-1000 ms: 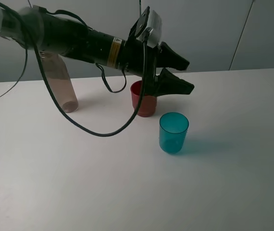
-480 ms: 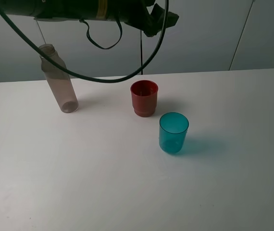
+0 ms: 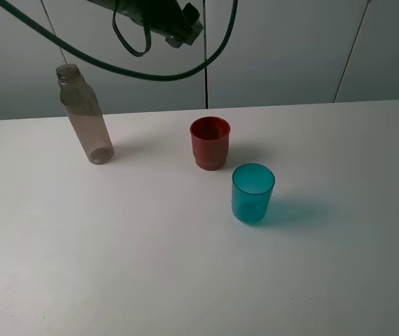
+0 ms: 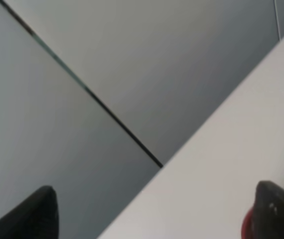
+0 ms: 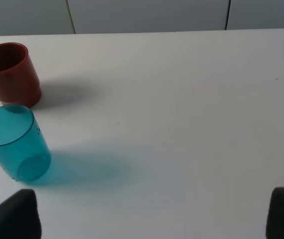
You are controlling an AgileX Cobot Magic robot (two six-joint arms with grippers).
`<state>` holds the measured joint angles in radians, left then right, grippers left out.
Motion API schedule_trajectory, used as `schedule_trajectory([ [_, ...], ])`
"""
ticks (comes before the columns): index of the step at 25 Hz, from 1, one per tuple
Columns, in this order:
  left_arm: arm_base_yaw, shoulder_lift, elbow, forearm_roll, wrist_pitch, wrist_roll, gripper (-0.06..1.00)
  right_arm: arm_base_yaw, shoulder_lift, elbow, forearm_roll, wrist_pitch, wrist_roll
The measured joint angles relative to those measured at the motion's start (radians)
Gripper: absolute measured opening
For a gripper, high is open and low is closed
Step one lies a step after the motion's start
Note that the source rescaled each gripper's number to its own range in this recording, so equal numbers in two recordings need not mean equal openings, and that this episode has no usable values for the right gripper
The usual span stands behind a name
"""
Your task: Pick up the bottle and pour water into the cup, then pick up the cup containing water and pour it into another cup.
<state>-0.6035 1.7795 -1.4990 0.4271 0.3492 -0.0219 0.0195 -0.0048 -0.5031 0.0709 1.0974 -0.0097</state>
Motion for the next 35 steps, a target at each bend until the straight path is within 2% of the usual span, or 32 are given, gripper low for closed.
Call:
schedule_trajectory([
  [6,-0.002,-0.116,0.000,-0.070,0.376,-0.011,0.97,0.000,0.000,0.000,0.000,0.000,0.000],
  [11,0.015,-0.229,0.000,-0.174,0.545,-0.007,0.97,0.000,0.000,0.000,0.000,0.000,0.000],
  [16,0.079,-0.365,0.000,-0.262,0.654,0.003,0.97,0.000,0.000,0.000,0.000,0.000,0.000],
  [21,0.178,-0.554,0.082,-0.276,0.697,0.005,0.97,0.000,0.000,0.000,0.000,0.000,0.000],
  [29,0.417,-0.995,0.343,-0.331,0.746,0.022,0.97,0.000,0.000,0.000,0.000,0.000,0.000],
  [33,0.574,-1.234,0.454,-0.401,0.805,0.082,0.97,0.000,0.000,0.000,0.000,0.000,0.000],
  [35,0.619,-1.348,0.509,-0.436,0.822,0.086,0.97,0.000,0.000,0.000,0.000,0.000,0.000],
])
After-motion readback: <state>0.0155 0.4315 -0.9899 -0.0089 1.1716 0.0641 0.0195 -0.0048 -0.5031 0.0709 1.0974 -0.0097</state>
